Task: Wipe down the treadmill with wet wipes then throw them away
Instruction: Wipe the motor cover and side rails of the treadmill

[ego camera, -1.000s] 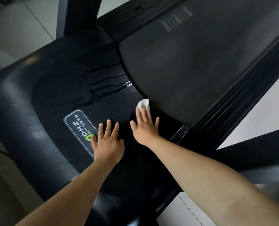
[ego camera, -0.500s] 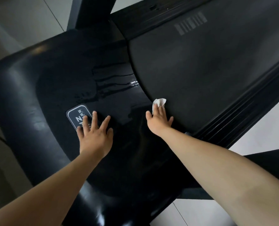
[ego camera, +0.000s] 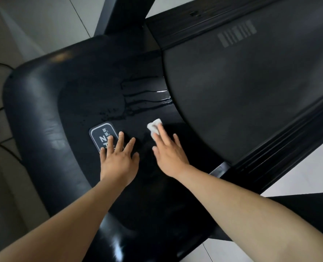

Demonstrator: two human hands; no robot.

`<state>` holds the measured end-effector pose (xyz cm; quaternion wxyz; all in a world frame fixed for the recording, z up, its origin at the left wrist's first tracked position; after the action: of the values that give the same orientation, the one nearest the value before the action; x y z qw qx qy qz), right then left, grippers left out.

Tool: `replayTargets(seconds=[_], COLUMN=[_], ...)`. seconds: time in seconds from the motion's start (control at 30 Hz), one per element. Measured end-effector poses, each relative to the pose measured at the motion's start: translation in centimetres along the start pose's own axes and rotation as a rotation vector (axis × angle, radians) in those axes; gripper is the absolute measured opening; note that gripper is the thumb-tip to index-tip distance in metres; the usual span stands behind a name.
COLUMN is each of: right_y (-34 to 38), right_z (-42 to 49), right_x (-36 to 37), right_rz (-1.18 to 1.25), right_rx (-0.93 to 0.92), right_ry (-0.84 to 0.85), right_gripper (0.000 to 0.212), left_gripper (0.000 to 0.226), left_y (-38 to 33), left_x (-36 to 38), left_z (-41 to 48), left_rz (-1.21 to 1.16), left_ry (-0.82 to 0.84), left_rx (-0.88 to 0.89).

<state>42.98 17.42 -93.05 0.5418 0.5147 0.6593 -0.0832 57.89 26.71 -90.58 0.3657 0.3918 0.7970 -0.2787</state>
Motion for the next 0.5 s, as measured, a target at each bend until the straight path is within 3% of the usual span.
replayTargets(seconds=[0.13,0.23,0.5], right_y=[-3.9,-4.5,2.3], right_z=[3.0,4.6,-1.3], right_x=[-2.1,-2.4,2.3], right_rz=[0.075,0.117,0.026], right_rx=[0.301,0.399,-0.027], right_ry=[-0.095,-0.073,0.122], right_gripper=[0.058,0.061,0.065], left_gripper=[0.058,0.06,0.064], left_y=[0.0,-0.1,-0.1], left_x=[0.3,0.5,-0.1], left_z=[0.0,-0.1,-0.3], left_rz=[0.027,0.048,0.01], left_ry=[-0.005,-0.012,-0.012], left_rx=[0.0,-0.004,0.007])
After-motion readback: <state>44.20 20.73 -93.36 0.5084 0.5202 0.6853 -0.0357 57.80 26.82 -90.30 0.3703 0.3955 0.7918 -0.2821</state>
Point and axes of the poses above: each hand's wrist, its own z-axis towards the middle knuckle, its own x-axis out of the palm, y = z × x, the point moved 3 cm from there along z, towards the middle knuckle, and after that the axes turned 4 degrees about z, right-handed, at the moved point
